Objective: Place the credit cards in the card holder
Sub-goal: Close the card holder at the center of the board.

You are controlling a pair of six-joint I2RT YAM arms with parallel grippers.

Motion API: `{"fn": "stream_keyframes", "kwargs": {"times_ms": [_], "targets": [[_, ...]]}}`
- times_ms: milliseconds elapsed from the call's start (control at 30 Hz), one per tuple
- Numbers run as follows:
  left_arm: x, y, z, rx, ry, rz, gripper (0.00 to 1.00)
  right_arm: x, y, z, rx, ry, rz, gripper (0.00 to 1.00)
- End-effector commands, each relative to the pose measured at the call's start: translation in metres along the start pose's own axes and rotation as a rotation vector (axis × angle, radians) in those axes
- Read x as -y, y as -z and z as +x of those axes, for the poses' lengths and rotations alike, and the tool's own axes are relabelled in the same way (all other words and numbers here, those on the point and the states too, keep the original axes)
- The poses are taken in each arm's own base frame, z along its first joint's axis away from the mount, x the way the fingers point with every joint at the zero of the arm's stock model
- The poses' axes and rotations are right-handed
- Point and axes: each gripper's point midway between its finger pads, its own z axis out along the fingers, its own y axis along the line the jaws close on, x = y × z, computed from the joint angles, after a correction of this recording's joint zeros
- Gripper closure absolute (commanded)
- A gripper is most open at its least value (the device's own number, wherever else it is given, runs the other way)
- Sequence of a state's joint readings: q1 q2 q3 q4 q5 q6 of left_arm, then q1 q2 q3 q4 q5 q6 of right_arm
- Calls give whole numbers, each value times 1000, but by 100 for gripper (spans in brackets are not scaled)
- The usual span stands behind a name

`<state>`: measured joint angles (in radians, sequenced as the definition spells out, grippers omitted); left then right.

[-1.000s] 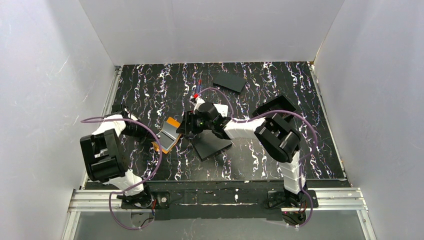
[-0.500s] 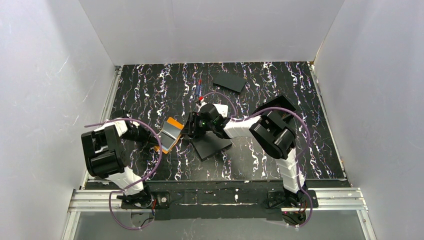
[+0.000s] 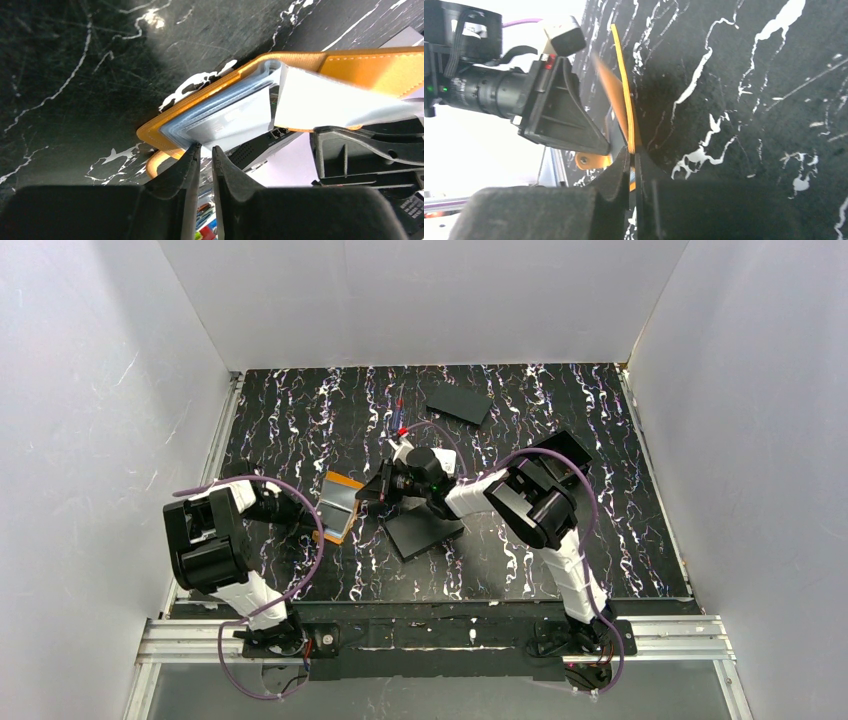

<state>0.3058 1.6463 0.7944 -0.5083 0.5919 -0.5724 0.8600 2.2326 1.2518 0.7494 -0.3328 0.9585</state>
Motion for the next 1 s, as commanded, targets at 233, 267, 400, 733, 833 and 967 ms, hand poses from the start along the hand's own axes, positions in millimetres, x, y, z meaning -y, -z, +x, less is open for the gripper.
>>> {"fn": "stream_keyframes", "kwargs": {"times_ms": [233,267,400,733,833,967], "targets": [[15,16,6,67,-147,93,61,-2,30,-45,64,490,31,99],[19,18,8,69,-157,112,61,1,35,-44,44,550,58,99],[34,26,15,67,-202,203,60,11,55,-47,0,714,162,99],[77,37,34,-4,-261,394,58,16,65,-6,-197,1082,248,99],[87,40,40,0,-282,404,58,19,61,17,-270,1161,264,99],[102,47,49,10,-325,425,58,25,60,35,-331,1221,288,99]]}}
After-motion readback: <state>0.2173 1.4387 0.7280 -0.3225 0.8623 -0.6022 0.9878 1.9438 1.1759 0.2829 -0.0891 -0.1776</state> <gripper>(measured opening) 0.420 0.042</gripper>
